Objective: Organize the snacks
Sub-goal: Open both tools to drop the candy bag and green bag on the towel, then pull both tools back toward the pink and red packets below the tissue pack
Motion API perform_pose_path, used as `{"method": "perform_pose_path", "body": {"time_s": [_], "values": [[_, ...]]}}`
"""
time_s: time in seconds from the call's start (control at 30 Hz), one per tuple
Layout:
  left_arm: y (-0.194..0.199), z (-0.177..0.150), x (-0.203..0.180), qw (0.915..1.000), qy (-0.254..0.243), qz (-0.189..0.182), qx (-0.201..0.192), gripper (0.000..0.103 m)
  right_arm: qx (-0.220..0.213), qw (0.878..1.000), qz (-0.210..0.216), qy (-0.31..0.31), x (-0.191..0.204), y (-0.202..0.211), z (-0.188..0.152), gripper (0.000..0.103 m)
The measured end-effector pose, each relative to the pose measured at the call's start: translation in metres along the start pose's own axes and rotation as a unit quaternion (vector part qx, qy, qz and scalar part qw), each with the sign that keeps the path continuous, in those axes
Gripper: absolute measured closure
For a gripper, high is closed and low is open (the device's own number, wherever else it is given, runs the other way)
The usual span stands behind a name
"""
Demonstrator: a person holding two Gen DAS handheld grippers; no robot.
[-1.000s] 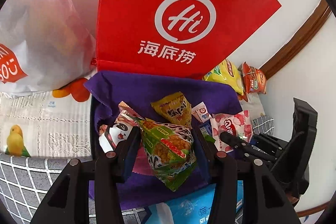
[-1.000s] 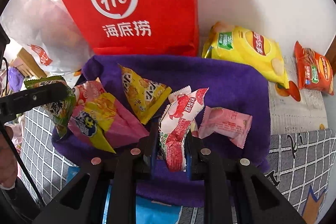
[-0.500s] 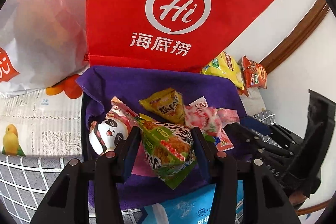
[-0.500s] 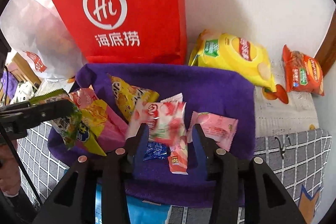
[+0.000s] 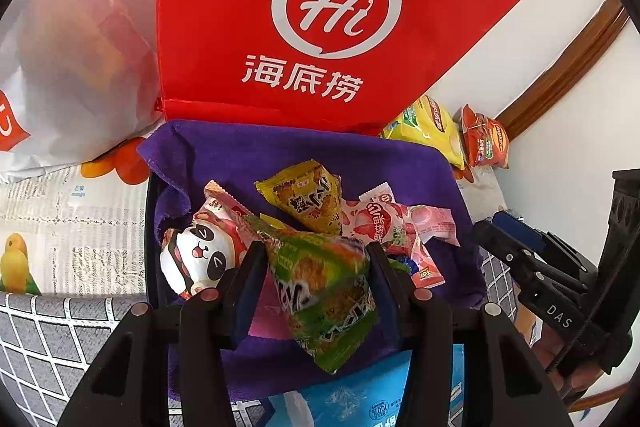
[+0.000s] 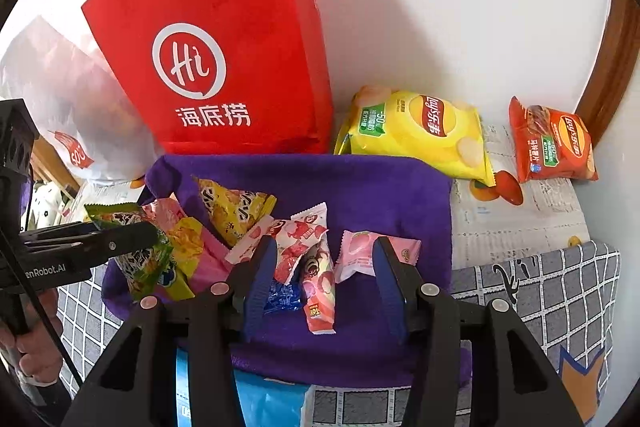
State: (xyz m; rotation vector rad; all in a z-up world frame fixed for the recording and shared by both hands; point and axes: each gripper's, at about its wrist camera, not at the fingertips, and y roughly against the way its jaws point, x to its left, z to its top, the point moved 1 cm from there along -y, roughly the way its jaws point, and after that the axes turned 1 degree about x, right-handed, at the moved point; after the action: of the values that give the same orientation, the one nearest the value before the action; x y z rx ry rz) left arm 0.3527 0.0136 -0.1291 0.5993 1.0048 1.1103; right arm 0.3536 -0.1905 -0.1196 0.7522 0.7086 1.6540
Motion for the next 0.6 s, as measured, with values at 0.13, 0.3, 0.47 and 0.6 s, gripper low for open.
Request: {"method": "perform_pose_path", "body": {"time_s": [0.13,0.3,0.47,0.6], "values": [[-0.003,0.000,0.000,1.0000,0.003,0.003,0.004,0.051,0.000,1.000,-0.001,0.001,0.000,0.000,0.000,0.053],[-0.003,0.000,-0.001,0.9999,0.001,0.011,0.005,0.043,-0.001,1.000,-0.002,0.000,-0.001,0.002,0.000,0.053],[0.006,0.002,0.000,0.9999,0.008,0.009,-0.003,0.030,-0.003,1.000,-0.001,0.001,0.000,0.005,0.000,0.053],[0.019,0.002,-0.002,0.9999,0.009,0.002,-0.014,0.026,-0.007,1.000,-0.007,0.008,0.006,0.009,0.000,0.053]]}}
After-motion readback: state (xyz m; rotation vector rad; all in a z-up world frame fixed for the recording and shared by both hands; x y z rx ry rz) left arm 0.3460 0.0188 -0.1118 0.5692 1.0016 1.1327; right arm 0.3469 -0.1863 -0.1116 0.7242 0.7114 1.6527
